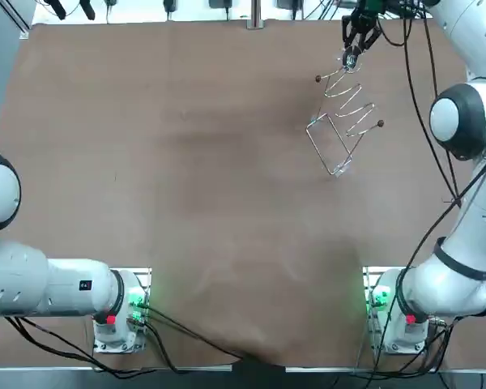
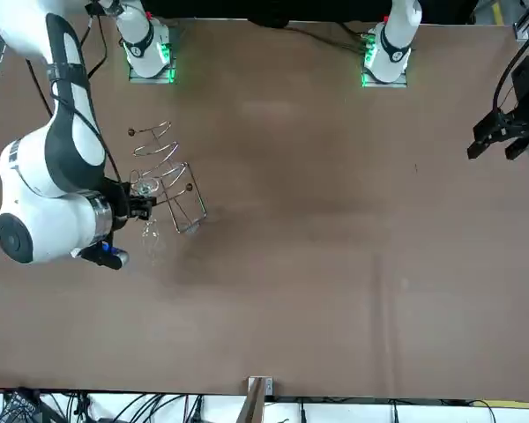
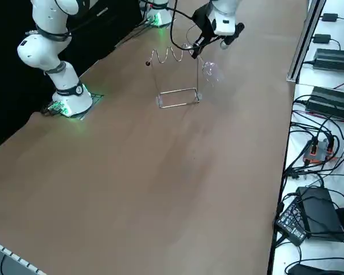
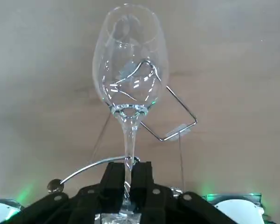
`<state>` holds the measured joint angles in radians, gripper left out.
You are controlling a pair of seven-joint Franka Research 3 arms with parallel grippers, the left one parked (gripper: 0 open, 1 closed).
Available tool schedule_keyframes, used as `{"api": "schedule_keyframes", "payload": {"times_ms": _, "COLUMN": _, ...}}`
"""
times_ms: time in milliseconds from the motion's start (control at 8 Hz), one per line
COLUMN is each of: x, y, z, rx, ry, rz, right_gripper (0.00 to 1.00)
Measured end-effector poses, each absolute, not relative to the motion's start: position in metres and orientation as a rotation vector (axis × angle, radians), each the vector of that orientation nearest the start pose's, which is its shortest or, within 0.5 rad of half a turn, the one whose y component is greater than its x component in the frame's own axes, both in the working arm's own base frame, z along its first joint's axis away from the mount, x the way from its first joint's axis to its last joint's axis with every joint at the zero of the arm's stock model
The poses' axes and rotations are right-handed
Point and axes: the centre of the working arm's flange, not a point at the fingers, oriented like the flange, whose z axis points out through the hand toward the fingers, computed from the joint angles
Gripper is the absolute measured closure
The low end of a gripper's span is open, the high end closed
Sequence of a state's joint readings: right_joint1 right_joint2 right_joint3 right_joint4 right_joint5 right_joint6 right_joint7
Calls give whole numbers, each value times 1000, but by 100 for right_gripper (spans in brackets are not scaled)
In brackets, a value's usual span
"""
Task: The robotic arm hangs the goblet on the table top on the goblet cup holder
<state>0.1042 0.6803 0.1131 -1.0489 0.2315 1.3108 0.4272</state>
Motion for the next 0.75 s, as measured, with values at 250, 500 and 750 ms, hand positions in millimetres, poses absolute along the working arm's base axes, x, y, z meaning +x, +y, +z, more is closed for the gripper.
{"api": "schedule_keyframes", "payload": {"times_ms": 250, "x": 675, "y": 158, "z": 416, "rx": -2878, "ry": 312, "rz": 733, "right_gripper": 89}}
{"api": "schedule_keyframes", "payload": {"times_ms": 500, "x": 675, "y": 160, "z": 415, "rx": -2874, "ry": 351, "rz": 744, "right_gripper": 89}}
{"api": "schedule_keyframes", "payload": {"times_ms": 750, "x": 673, "y": 162, "z": 415, "rx": -2860, "ry": 363, "rz": 762, "right_gripper": 89}}
